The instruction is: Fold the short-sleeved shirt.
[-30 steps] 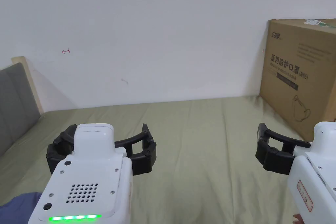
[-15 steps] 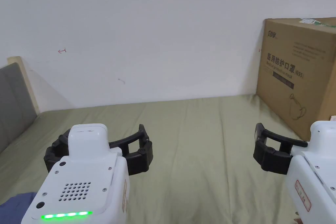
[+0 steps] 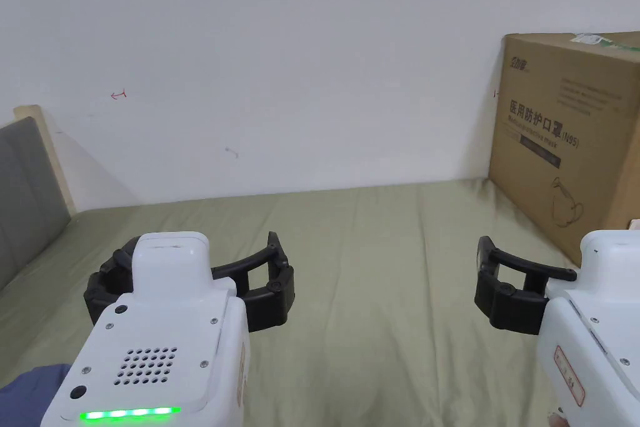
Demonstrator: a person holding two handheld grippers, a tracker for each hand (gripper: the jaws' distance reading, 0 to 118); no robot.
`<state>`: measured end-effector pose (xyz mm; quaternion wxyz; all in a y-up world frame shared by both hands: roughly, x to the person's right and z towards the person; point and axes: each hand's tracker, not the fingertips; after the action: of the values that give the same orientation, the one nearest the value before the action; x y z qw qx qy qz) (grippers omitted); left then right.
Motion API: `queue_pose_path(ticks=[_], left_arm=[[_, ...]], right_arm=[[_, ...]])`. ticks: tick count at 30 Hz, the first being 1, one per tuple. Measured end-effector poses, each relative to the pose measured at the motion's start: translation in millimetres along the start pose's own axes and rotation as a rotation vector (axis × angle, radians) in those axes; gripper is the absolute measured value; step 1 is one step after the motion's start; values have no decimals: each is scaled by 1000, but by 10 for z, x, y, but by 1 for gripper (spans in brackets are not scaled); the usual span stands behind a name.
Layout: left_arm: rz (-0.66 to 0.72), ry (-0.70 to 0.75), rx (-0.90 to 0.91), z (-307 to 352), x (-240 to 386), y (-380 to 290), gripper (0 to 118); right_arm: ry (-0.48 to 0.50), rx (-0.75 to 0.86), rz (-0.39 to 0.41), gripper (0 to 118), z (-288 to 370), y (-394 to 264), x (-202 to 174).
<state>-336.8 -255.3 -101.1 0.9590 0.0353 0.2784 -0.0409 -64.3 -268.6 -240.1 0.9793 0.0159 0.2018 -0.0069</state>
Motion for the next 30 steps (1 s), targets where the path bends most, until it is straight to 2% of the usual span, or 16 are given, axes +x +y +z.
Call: queue_pose_path(ticks=[11,15,16,17,18,19,20,21,24,30], left_arm=[[21,-3,-29,-38,-26,-32,114],[10,-22,-31,-29,1,-22,109],[9,-30,-30,-20,8,-18,100],[7,-38,-28,-4,17,-17,80],[4,-39,-34,6,34,-9,41],[-9,-43,-50,-31,32,-29,14],[-31,-48,-83,-76,42,-49,4],[-41,-36,-103,-101,51,-66,4],[-4,-76,-120,-104,62,-74,1],[-5,-72,-136,-129,120,-101,0]], right_arm=[[3,-8,-7,118,-8,9,11],[14,-14,4,117,-12,15,8],[24,-16,5,115,-11,18,11],[44,-19,-1,110,-9,18,15],[51,-17,-2,90,-1,18,20],[50,-16,1,54,2,16,21],[35,-21,17,14,-5,13,10],[20,-46,32,2,-33,4,12],[65,-135,31,2,-107,-44,72],[22,-107,8,0,-59,-73,122]])
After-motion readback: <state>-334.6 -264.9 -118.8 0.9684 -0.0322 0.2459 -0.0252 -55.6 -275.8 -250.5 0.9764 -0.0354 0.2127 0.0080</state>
